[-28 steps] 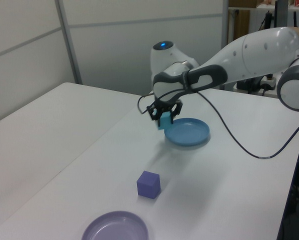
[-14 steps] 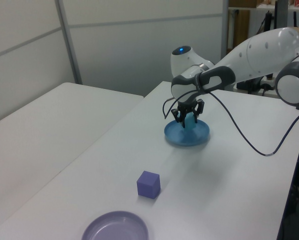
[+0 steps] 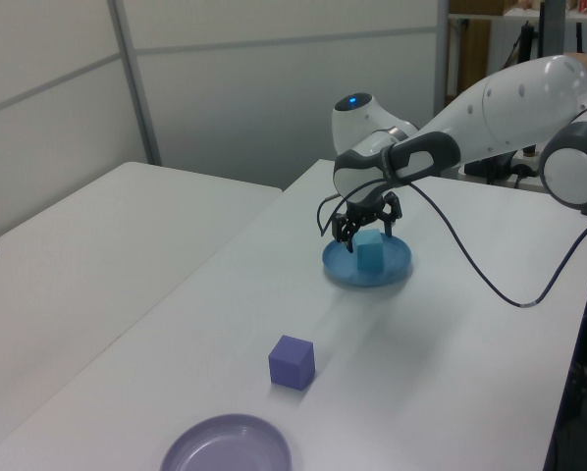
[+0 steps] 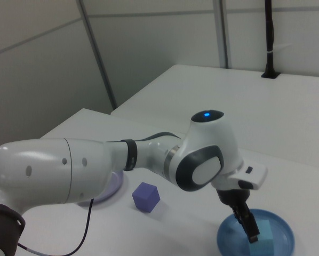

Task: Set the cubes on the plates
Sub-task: 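Move the gripper to the purple cube and lower around it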

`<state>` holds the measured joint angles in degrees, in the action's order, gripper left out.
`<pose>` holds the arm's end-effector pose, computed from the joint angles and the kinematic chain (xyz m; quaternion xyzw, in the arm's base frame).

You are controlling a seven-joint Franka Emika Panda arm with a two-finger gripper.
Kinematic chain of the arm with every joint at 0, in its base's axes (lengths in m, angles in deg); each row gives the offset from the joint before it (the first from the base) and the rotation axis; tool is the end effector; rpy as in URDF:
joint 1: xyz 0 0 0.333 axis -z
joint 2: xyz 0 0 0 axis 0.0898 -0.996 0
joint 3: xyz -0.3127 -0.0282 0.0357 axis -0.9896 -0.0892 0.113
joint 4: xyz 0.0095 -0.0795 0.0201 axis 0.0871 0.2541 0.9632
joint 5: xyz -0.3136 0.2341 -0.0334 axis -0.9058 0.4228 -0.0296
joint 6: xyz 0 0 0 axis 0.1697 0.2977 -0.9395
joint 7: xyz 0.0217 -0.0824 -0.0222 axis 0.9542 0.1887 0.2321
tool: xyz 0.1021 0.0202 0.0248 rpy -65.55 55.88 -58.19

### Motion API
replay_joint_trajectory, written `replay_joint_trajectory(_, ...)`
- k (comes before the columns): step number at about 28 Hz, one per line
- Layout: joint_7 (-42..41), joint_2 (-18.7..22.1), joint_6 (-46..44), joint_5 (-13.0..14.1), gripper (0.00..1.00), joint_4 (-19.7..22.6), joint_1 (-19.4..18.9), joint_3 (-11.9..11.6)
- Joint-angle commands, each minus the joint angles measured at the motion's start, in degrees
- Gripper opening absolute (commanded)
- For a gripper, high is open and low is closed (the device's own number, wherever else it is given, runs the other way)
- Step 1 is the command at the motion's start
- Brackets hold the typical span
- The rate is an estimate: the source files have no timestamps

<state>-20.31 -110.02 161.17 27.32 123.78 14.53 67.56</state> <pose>0.6565 -0.2015 0.3680 0.9479 -0.3024 0.0442 0.0903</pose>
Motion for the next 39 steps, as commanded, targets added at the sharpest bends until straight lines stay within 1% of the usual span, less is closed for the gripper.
replay_joint_trajectory(1,-2.6,2.8,-4.5,-0.1,1.00,-0.7,-2.3,2.7)
replay_joint_trajectory(4,-6.5,3.0,-4.7,-0.3,1.00,-0.8,-3.6,5.9)
replay_joint_trajectory(5,-7.3,3.0,-4.8,-1.0,1.00,-0.8,-5.1,7.5)
replay_joint_trajectory(6,-7.4,3.0,-5.0,-1.0,1.00,-0.8,-6.1,7.9)
replay_joint_trajectory(9,-7.6,3.2,-6.3,-1.1,1.00,-0.8,-9.7,8.2)
replay_joint_trajectory(10,-7.7,3.2,-7.6,-1.1,1.00,-0.8,-12.8,8.2)
replay_joint_trajectory(14,-8.5,3.3,-10.9,-1.1,1.00,-0.7,-17.8,8.2)
replay_joint_trajectory(15,-9.0,3.3,-11.9,-1.0,1.00,-0.7,-19.7,8.2)
replay_joint_trajectory(20,-11.1,3.1,-13.5,-0.6,1.00,-0.3,-23.7,8.3)
replay_joint_trajectory(25,-11.5,1.8,-13.0,-1.0,1.00,1.0,-24.1,8.2)
replay_joint_trajectory(31,-16.6,1.0,-13.0,-1.5,1.00,1.8,-23.7,7.9)
replay_joint_trajectory(37,-16.9,0.4,-12.8,-2.1,1.00,2.4,-23.3,7.6)
replay_joint_trajectory(38,-16.8,0.2,-12.7,-2.1,0.90,3.0,-23.3,7.6)
replay_joint_trajectory(39,-16.7,0.1,-12.4,-2.1,0.90,3.1,-23.3,7.6)
